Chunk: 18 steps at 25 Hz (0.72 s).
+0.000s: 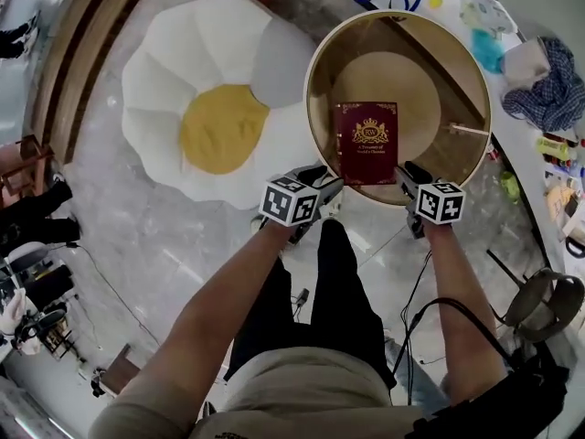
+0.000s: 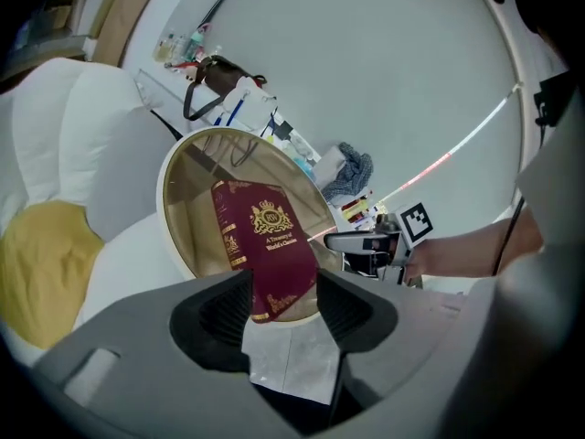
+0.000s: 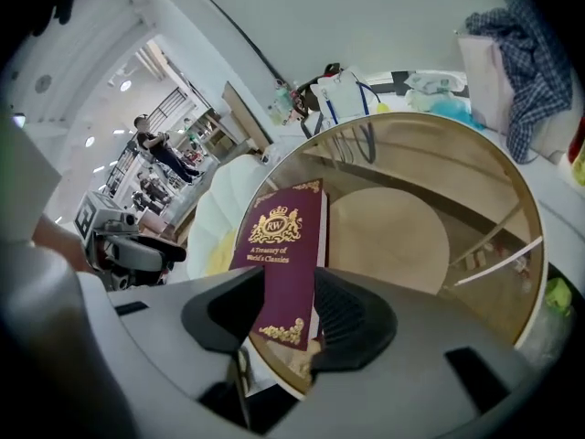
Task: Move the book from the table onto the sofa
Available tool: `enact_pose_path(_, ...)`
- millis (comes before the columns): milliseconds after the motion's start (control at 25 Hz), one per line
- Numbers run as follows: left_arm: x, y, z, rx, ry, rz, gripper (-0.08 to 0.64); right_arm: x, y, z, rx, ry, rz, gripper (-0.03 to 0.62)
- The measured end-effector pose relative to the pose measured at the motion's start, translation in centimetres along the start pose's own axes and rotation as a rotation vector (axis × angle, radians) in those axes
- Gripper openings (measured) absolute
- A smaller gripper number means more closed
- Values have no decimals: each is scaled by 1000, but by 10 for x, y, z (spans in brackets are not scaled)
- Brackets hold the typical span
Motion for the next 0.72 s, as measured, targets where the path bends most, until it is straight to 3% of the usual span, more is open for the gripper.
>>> enact_pose_path(320,64,4,-69,-28,17,164,232,-14,-18,-61,-2,-87,-138,190)
enact_pose_path(520,59,5,-101,-47,59,206,232,-21,-20,-59,-29,-118,-187,159)
enact_pose_path(720,60,1,-83,-98,38,235,232,-4,-25,-54,-63,-109,-187,138)
Point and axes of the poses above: the fingertips, and each gripper's own axes: z backward along the fingers, x to its left, y out of its underside, the point moved 1 cm from there along z, backward along the fingers, and after that the axes turned 11 degrees about -z, right-handed, at the moved point
